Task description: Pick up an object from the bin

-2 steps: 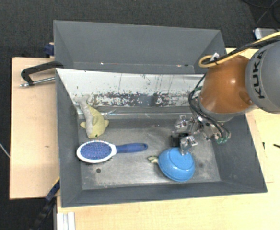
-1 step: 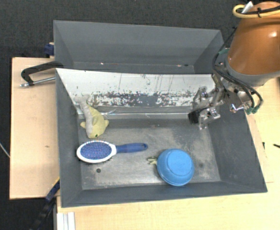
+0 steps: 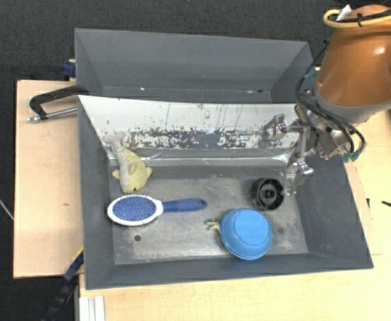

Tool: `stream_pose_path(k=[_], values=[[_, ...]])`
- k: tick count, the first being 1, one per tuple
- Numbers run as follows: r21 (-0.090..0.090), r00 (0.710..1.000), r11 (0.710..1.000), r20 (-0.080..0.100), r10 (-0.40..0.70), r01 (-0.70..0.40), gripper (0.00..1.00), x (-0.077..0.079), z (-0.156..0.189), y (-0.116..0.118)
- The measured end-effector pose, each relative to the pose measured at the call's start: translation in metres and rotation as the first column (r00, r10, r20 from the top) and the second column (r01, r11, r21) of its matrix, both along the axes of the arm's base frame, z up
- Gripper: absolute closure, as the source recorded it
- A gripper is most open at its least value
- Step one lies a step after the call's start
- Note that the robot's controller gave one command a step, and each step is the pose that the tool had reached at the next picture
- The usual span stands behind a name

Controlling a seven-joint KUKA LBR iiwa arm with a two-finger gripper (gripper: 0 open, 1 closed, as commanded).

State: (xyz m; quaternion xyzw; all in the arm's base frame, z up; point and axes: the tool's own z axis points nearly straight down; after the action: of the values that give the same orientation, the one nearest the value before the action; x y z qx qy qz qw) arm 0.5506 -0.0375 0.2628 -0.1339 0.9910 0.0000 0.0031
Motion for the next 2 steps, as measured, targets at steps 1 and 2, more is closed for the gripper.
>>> stream_pose_path(k=[1, 2], values=[[0.002, 0.956, 0.956, -0.011, 0.292, -0.292, 0.00, -0.043, -0.125, 0.019], [-0.006, 0.981, 0.981, -0.011, 0.191, -0.191, 0.00, -0.042, -0.169, 0.055]])
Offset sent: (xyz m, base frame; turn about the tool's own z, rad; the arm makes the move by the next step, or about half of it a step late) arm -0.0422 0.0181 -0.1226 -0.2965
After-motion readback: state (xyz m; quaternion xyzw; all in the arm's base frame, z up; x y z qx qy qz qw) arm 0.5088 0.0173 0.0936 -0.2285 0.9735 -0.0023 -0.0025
